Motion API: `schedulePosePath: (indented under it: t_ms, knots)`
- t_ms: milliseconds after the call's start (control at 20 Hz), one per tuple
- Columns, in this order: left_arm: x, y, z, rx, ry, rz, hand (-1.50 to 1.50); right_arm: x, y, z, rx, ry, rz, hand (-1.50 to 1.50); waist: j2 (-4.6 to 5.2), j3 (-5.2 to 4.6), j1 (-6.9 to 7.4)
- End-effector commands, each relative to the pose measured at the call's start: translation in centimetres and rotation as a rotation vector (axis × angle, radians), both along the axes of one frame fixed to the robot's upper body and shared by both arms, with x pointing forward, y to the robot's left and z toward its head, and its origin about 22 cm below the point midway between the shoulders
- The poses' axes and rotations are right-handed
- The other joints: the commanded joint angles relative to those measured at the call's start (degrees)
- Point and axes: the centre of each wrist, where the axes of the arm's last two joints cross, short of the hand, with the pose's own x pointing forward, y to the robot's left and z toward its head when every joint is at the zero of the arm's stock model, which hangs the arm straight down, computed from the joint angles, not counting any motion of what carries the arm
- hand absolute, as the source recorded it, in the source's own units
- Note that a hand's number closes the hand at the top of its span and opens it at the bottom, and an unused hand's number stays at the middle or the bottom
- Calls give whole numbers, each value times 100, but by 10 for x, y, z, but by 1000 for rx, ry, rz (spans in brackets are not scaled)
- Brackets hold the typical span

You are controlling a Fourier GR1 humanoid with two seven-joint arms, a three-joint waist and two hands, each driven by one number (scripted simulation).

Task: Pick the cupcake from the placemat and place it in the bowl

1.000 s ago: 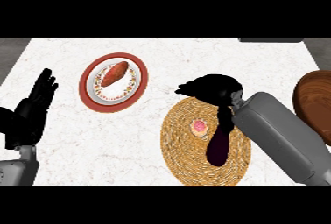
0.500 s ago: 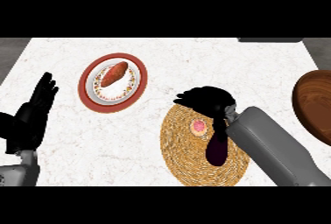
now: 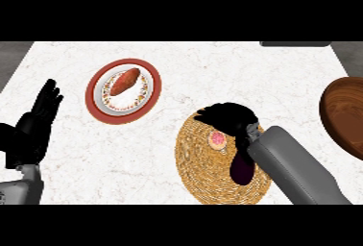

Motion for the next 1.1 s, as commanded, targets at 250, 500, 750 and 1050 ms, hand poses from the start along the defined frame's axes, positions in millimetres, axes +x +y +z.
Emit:
schedulePosePath:
  t_ms: [250, 500, 750, 1050]
  knots:
    - [21, 7, -10, -7, -2, -1, 0, 5, 24, -25, -12, -12, -21, -150, 21, 6, -1]
    - [20, -7, 8, 2, -19, -24, 0, 11, 30, -41, -9, 91, 5, 150, 25, 8, 28]
    - [5, 1, 0, -1, -7, 7, 0, -6, 36, -62, 51, 80, 51, 150, 17, 9, 18]
    - [10, 2, 8, 0, -4, -2, 0, 9, 27, -56, 97, 19, 47, 150, 15, 8, 15]
